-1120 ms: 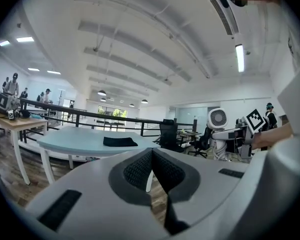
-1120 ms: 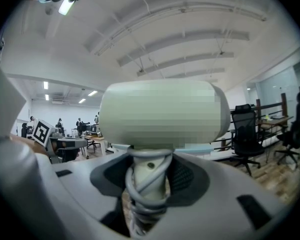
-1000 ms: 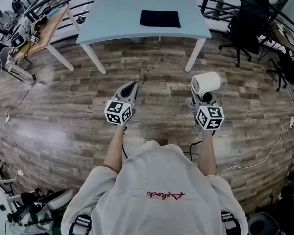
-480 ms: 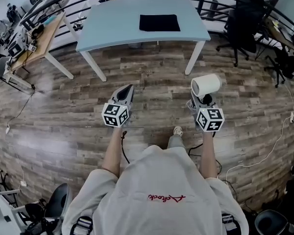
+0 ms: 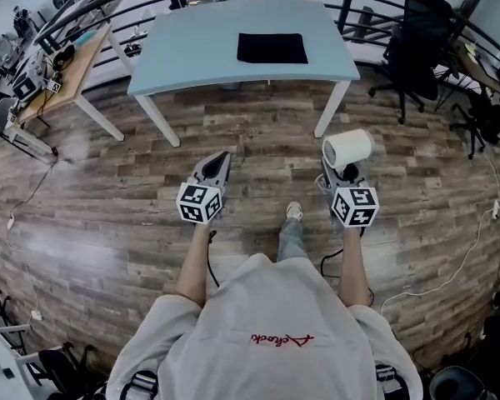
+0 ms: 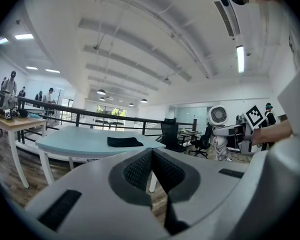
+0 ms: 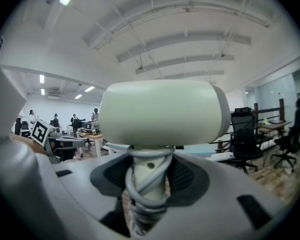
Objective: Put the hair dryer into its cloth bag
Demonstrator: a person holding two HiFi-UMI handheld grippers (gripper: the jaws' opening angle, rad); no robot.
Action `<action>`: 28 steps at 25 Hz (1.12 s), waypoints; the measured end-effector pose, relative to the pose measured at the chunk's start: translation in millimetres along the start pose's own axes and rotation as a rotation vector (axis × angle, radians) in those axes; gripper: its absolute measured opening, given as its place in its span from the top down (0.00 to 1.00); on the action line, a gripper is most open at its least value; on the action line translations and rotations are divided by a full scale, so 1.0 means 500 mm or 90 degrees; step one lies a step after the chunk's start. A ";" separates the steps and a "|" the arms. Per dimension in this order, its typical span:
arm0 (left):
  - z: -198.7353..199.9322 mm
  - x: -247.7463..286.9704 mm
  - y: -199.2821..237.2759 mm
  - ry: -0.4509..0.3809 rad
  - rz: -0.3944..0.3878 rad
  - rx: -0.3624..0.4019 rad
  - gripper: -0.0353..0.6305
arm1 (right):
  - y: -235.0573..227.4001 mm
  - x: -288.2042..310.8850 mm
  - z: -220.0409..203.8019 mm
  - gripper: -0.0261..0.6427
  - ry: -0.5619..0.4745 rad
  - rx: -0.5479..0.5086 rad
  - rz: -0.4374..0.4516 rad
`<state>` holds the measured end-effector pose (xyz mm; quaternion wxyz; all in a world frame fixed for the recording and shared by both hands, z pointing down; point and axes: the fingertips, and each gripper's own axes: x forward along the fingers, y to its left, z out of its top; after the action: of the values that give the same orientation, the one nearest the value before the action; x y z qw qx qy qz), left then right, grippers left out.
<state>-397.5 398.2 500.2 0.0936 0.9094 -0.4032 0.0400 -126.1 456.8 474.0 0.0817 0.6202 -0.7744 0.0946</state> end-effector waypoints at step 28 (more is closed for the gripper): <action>0.101 0.490 0.102 0.020 0.034 -0.010 0.94 | -0.326 0.378 0.086 0.66 0.023 0.017 0.032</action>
<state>-270.8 176.5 494.4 0.1059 0.8969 -0.4260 0.0533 -8.6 232.7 485.7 0.0851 0.5997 -0.7868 0.1184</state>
